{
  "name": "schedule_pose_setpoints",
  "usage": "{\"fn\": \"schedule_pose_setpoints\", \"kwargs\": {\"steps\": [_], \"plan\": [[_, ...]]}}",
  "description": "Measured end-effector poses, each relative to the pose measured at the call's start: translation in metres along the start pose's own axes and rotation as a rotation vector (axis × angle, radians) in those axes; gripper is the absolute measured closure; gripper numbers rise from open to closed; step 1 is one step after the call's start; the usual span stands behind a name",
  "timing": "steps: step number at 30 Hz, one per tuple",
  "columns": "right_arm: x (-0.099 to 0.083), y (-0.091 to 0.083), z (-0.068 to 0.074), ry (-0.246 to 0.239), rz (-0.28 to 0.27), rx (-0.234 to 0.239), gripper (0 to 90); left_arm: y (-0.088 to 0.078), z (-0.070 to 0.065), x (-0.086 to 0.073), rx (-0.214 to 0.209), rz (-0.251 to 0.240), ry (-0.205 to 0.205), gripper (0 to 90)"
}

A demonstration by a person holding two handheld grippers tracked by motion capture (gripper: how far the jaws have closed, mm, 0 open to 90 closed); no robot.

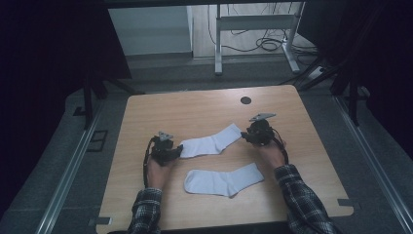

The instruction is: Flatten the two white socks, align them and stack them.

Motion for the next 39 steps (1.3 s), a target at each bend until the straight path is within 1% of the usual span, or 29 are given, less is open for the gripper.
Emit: {"fn": "schedule_pose_setpoints", "kwargs": {"steps": [1, 2, 3, 4, 5, 6, 7, 9, 10, 11, 12, 13, 14, 16, 17, 18, 19, 20, 21, 26, 27, 29, 30, 31, 32, 34, 35, 37, 39], "plan": [[0.003, 0.006, 0.0, -0.002, 0.005, -0.001, 61.3, 0.0, 0.0, 0.0, -0.001, 0.0, 0.0, 52.6], [0.003, 0.006, 0.0, -0.002, 0.005, -0.001, 61.3, 0.0, 0.0, 0.0, -0.001, 0.0, 0.0, 52.7], [0.005, 0.013, 0.0, -0.006, 0.014, -0.007, 59.6, 0.0, 0.0, 0.0, -0.002, 0.0, -0.001, 52.9], [0.005, 0.013, 0.0, -0.006, 0.014, -0.007, 59.6, 0.0, 0.0, 0.0, -0.002, 0.0, 0.0, 52.9], [0.006, 0.02, 0.0, -0.004, 0.026, -0.014, 58.7, 0.0, 0.0, 0.0, -0.003, 0.0, 0.0, 53.2], [0.006, 0.02, 0.0, -0.004, 0.026, -0.014, 58.7, 0.0, 0.0, 0.0, -0.004, 0.0, 0.0, 53.2], [0.005, 0.026, 0.001, -0.001, 0.037, -0.006, 58.4, 0.0, 0.0, 0.0, -0.005, 0.0, 0.0, 53.6], [0.005, 0.028, 0.001, -0.001, 0.039, 0.0, 58.5, 0.0, 0.0, 0.0, -0.006, 0.001, 0.0, 53.6], [0.003, 0.032, 0.004, -0.003, 0.038, 0.017, 62.3, 0.0, 0.0, 0.0, -0.011, 0.0, 0.001, 54.7], [0.003, 0.032, 0.004, -0.003, 0.038, 0.017, 62.3, 0.0, 0.0, 0.0, -0.011, 0.0, 0.001, 56.5], [0.003, 0.032, 0.005, 0.002, 0.036, 0.019, 64.7, 0.0, 0.0, 0.0, -0.017, 0.002, 0.007, 56.5], [0.003, 0.031, 0.005, 0.011, 0.036, 0.027, 70.6, 0.0, -0.001, 0.0, -0.023, 0.003, 0.011, 59.0], [0.003, 0.03, 0.007, -0.001, 0.041, 0.025, 77.8, 0.0, -0.002, -0.001, -0.041, 0.005, 0.011, 65.3], [0.003, 0.028, 0.009, -0.006, 0.052, 0.026, 80.0, 0.0, -0.003, -0.001, -0.069, 0.01, 0.008, 73.5], [0.003, 0.027, 0.01, -0.01, 0.055, 0.027, 80.6, 0.0, -0.002, -0.001, -0.082, 0.013, 0.0, 77.4], [0.003, 0.027, 0.01, -0.01, 0.055, 0.027, 80.6, 0.0, -0.002, -0.001, -0.082, 0.013, 0.0, 80.0], [0.003, 0.024, 0.012, -0.032, 0.06, 0.023, 81.2, 0.0, -0.001, -0.001, -0.107, 0.019, -0.032, 82.4], [0.003, 0.024, 0.012, -0.032, 0.06, 0.023, 81.2, 0.0, -0.001, -0.001, -0.107, 0.019, -0.032, 83.4], [0.002, 0.023, 0.012, -0.035, 0.06, 0.023, 81.3, 0.0, -0.001, -0.001, -0.116, 0.024, -0.044, 83.4], [0.001, 0.011, 0.011, -0.023, 0.043, 0.034, 81.3, -0.001, 0.0, -0.001, -0.126, 0.017, -0.055, 85.0], [0.002, 0.005, 0.011, -0.017, 0.031, 0.047, 81.3, -0.001, -0.001, 0.0, -0.13, 0.016, -0.06, 85.1], [0.003, 0.002, 0.01, -0.019, 0.027, 0.049, 81.3, -0.002, -0.002, 0.0, -0.139, 0.016, -0.065, 85.1], [0.004, -0.005, 0.01, -0.02, 0.013, 0.052, 81.3, -0.003, -0.004, 0.0, -0.137, 0.016, -0.056, 85.1], [0.004, -0.005, 0.01, -0.02, 0.013, 0.052, 81.3, -0.003, -0.004, 0.0, -0.137, 0.016, -0.056, 85.1], [0.006, -0.011, 0.009, -0.019, 0.006, 0.052, 81.3, -0.004, -0.006, 0.001, -0.138, 0.015, -0.047, 85.1], [0.006, -0.015, 0.009, -0.019, 0.001, 0.054, 81.3, -0.006, -0.009, 0.003, -0.139, 0.015, -0.038, 85.0], [0.007, -0.021, 0.008, -0.018, -0.007, 0.055, 81.3, -0.01, -0.012, 0.004, -0.138, 0.012, -0.023, 84.8], [0.007, -0.027, 0.008, -0.024, -0.006, 0.056, 81.2, -0.012, -0.014, 0.005, -0.137, 0.013, -0.014, 84.8], [0.007, -0.032, 0.008, -0.023, -0.008, 0.059, 81.2, -0.017, -0.018, 0.007, -0.142, 0.002, -0.002, 84.8]]}}
Point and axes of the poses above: each handheld gripper's, and its own axes: y roughly forward along the jaws, x roughly out of its top, z roughly to its left, the point moved 2 cm from there along y, roughly forward along the jaws, and after that the axes turned 11 degrees about -y, right-handed, at the moved point
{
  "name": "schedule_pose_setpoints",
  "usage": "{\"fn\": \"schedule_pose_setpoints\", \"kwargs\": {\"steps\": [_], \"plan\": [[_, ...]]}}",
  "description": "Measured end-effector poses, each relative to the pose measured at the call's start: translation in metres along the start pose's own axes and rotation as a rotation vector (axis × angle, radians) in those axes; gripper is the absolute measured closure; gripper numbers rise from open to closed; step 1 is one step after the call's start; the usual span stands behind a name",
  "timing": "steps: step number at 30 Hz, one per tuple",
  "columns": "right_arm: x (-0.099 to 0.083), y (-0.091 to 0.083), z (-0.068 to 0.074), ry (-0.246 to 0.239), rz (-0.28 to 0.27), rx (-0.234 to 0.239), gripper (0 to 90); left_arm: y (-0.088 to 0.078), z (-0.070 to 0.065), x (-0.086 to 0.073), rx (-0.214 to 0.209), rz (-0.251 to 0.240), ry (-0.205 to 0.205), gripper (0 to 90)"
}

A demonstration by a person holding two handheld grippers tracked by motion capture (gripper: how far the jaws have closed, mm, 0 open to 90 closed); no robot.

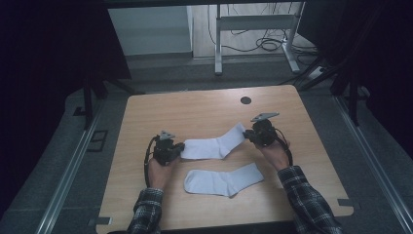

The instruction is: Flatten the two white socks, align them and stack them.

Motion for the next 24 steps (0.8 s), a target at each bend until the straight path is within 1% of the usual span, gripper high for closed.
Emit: {"fn": "schedule_pose_setpoints", "kwargs": {"steps": [3, 4, 5, 6, 7, 8, 9, 10, 11, 12, 14, 15, 16, 19, 20, 21, 23, 24], "plan": [[-0.001, -0.01, 0.001, 0.002, -0.008, 0.011, 81.2, -0.007, -0.006, 0.003, -0.011, -0.001, 0.012, 84.8], [-0.001, -0.017, 0.002, -0.001, -0.008, 0.018, 81.2, -0.012, -0.01, 0.004, -0.014, 0.004, 0.026, 84.7], [-0.001, -0.017, 0.002, -0.001, -0.008, 0.018, 81.2, -0.012, -0.01, 0.004, -0.014, 0.004, 0.026, 84.6], [-0.003, -0.023, 0.003, -0.006, -0.016, 0.022, 81.1, -0.016, -0.015, 0.003, -0.024, 0.01, 0.036, 84.5], [-0.003, -0.023, 0.003, -0.006, -0.016, 0.022, 81.1, -0.016, -0.015, 0.003, -0.024, 0.01, 0.036, 84.4], [-0.003, -0.025, 0.003, -0.008, -0.016, 0.023, 81.2, -0.018, -0.018, 0.002, -0.027, 0.014, 0.047, 84.4], [-0.005, -0.032, 0.004, -0.01, -0.019, 0.03, 81.1, -0.02, -0.02, 0.001, -0.031, 0.021, 0.057, 84.2], [-0.005, -0.032, 0.004, -0.01, -0.019, 0.03, 81.1, -0.022, -0.022, 0.0, -0.034, 0.027, 0.064, 84.2], [-0.008, -0.038, 0.004, -0.011, -0.021, 0.035, 81.1, -0.024, -0.024, -0.002, -0.035, 0.032, 0.074, 84.2], [-0.01, -0.042, 0.005, -0.008, -0.022, 0.041, 81.1, -0.028, -0.028, -0.005, -0.044, 0.038, 0.085, 84.1], [-0.013, -0.048, 0.006, -0.007, -0.024, 0.049, 81.1, -0.034, -0.033, -0.008, -0.054, 0.041, 0.096, 84.2], [-0.013, -0.048, 0.006, -0.007, -0.024, 0.049, 81.1, -0.034, -0.033, -0.008, -0.054, 0.041, 0.096, 84.2], [-0.017, -0.053, 0.009, -0.003, -0.026, 0.064, 81.1, -0.038, -0.037, -0.01, -0.06, 0.042, 0.106, 84.2], [-0.023, -0.06, 0.014, -0.003, -0.027, 0.08, 81.1, -0.046, -0.042, -0.014, -0.07, 0.043, 0.117, 84.2], [-0.025, -0.063, 0.016, -0.002, -0.03, 0.088, 81.1, -0.046, -0.042, -0.014, -0.07, 0.043, 0.117, 84.3], [-0.027, -0.065, 0.018, -0.005, -0.032, 0.094, 81.1, -0.051, -0.045, -0.017, -0.07, 0.047, 0.129, 84.3], [-0.031, -0.07, 0.024, -0.01, -0.035, 0.106, 81.1, -0.055, -0.047, -0.021, -0.075, 0.05, 0.135, 84.3], [-0.031, -0.07, 0.024, -0.01, -0.035, 0.106, 81.1, -0.055, -0.047, -0.021, -0.075, 0.05, 0.135, 84.3]]}}
Point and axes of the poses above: each handheld gripper's, and its own axes: y roughly forward along the jaws, x roughly out of its top, z roughly to its left, the point moved 2 cm from there along y, roughly forward along the jaws, and after that the axes turned 11 degrees about -y, right-handed, at the moved point
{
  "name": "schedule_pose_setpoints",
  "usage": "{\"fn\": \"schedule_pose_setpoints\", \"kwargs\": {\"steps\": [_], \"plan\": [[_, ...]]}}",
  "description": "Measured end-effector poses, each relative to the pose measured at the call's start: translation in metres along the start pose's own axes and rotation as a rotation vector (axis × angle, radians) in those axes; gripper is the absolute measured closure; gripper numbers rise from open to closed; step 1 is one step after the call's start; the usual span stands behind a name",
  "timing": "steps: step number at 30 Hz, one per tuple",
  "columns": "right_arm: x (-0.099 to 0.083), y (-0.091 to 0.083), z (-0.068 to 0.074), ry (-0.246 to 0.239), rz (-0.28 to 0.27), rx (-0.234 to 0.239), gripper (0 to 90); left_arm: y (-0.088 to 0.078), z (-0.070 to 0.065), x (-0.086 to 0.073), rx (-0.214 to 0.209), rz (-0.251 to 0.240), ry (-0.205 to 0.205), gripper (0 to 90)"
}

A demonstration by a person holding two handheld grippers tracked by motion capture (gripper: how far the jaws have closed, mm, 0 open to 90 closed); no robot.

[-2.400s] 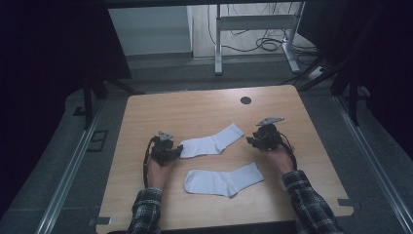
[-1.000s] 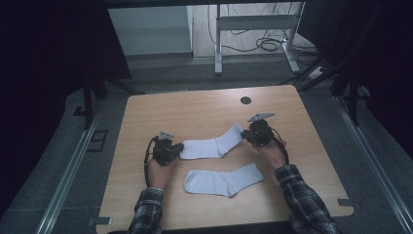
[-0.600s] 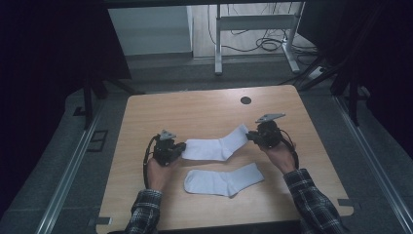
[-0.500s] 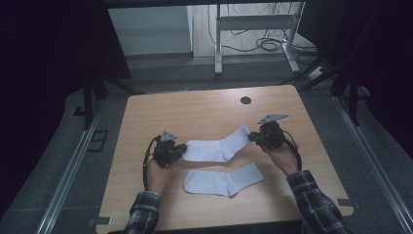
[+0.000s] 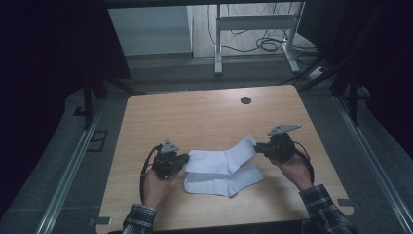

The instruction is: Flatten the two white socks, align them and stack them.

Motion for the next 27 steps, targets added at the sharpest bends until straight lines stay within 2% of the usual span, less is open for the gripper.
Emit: {"fn": "schedule_pose_setpoints", "kwargs": {"steps": [1, 5, 8, 13, 16, 19, 21, 27], "plan": [[-0.004, -0.004, 0.007, -0.008, -0.002, 0.013, 81.1, -0.004, -0.002, -0.004, -0.005, 0.006, -0.001, 84.3], [-0.007, -0.009, 0.015, -0.018, 0.002, 0.029, 81.1, -0.011, -0.004, -0.011, -0.007, 0.009, -0.004, 84.3], [-0.013, -0.013, 0.028, -0.028, 0.009, 0.053, 81.1, -0.018, -0.007, -0.018, -0.011, 0.016, 0.0, 84.3], [-0.022, -0.014, 0.039, -0.037, 0.027, 0.073, 81.1, -0.02, -0.013, -0.025, -0.015, 0.033, 0.013, 84.3], [-0.029, -0.014, 0.044, -0.037, 0.046, 0.081, 81.0, -0.017, -0.018, -0.029, -0.012, 0.046, 0.028, 84.3], [-0.038, -0.012, 0.045, -0.038, 0.072, 0.075, 80.9, -0.008, -0.021, -0.033, 0.015, 0.069, 0.062, 84.1], [-0.039, -0.012, 0.045, -0.039, 0.078, 0.074, 80.9, -0.005, -0.021, -0.034, 0.014, 0.074, 0.057, 84.1], [-0.049, -0.01, 0.043, -0.025, 0.1, 0.077, 79.7, 0.006, -0.021, -0.037, 0.036, 0.098, 0.078, 83.4]]}}
Point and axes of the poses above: each handheld gripper's, and its own axes: y roughly forward along the jaws, x roughly out of its top, z roughly to its left, the point moved 2 cm from there along y, roughly forward along the jaws, and after that the axes turned 11 degrees about -y, right-handed, at the moved point
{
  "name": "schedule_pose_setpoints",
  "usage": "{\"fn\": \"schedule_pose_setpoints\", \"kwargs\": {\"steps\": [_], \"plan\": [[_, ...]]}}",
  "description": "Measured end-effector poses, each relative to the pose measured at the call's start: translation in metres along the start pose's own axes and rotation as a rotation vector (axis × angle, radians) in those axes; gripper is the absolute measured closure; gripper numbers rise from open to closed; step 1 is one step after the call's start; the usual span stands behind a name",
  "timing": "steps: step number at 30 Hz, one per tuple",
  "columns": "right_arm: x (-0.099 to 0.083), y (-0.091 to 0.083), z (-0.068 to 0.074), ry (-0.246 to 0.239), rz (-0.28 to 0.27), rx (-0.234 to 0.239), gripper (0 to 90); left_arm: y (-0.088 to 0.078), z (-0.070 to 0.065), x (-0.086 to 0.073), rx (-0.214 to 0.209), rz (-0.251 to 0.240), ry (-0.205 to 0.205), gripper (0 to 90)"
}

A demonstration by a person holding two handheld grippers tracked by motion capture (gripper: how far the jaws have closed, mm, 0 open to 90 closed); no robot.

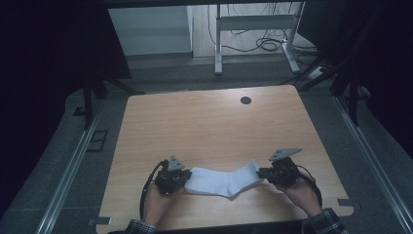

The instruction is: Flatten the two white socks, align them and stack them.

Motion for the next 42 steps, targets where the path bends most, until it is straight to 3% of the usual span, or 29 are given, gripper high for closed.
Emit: {"fn": "schedule_pose_setpoints", "kwargs": {"steps": [4, 5, 8, 11, 17, 26, 28, 30, 31, 32, 33, 35, 42], "plan": [[-0.006, 0.004, -0.001, 0.0, 0.033, -0.027, 71.5, 0.003, 0.0, -0.004, 0.025, 0.006, 0.014, 66.2], [-0.007, 0.004, -0.002, -0.002, 0.034, -0.035, 68.6, 0.002, 0.0, -0.004, 0.04, -0.012, 0.009, 66.2], [-0.008, 0.0, -0.006, 0.019, 0.01, -0.058, 64.2, -0.008, 0.003, -0.003, 0.075, -0.061, -0.012, 52.8], [-0.002, -0.003, -0.01, 0.02, -0.022, -0.082, 60.9, -0.016, 0.007, -0.006, 0.044, -0.086, -0.054, 48.9], [0.004, 0.01, -0.009, -0.007, -0.002, -0.093, 57.0, -0.013, 0.004, -0.014, 0.007, -0.068, -0.081, 48.9], [-0.004, 0.027, -0.016, -0.024, 0.049, -0.106, 51.9, 0.005, 0.002, -0.022, 0.022, 0.01, -0.081, 49.0], [-0.005, 0.029, -0.016, -0.019, 0.049, -0.092, 52.5, 0.008, 0.002, -0.024, 0.023, 0.013, -0.072, 48.9], [-0.006, 0.031, -0.015, -0.026, 0.041, -0.066, 60.0, 0.008, 0.002, -0.024, 0.022, 0.01, -0.068, 49.4], [-0.007, 0.032, -0.015, -0.018, 0.039, -0.053, 66.4, 0.008, 0.002, -0.024, 0.013, 0.006, -0.068, 51.5], [-0.007, 0.032, -0.015, -0.018, 0.039, -0.053, 66.4, 0.008, 0.002, -0.024, 0.013, 0.006, -0.068, 56.9], [-0.006, 0.032, -0.015, 0.001, 0.037, -0.03, 69.0, 0.008, 0.002, -0.025, -0.01, 0.003, -0.068, 56.9], [-0.006, 0.032, -0.015, 0.02, 0.04, -0.011, 75.8, 0.008, 0.001, -0.024, -0.034, 0.009, -0.068, 72.7], [-0.003, 0.031, -0.012, 0.002, 0.031, -0.035, 79.0, 0.009, 0.0, -0.022, -0.056, 0.01, -0.079, 80.8]]}}
Point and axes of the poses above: each handheld gripper's, and its own axes: y roughly forward along the jaws, x roughly out of its top, z roughly to its left, the point moved 2 cm from there along y, roughly forward along the jaws, and after that the axes turned 11 degrees about -y, right-handed, at the moved point
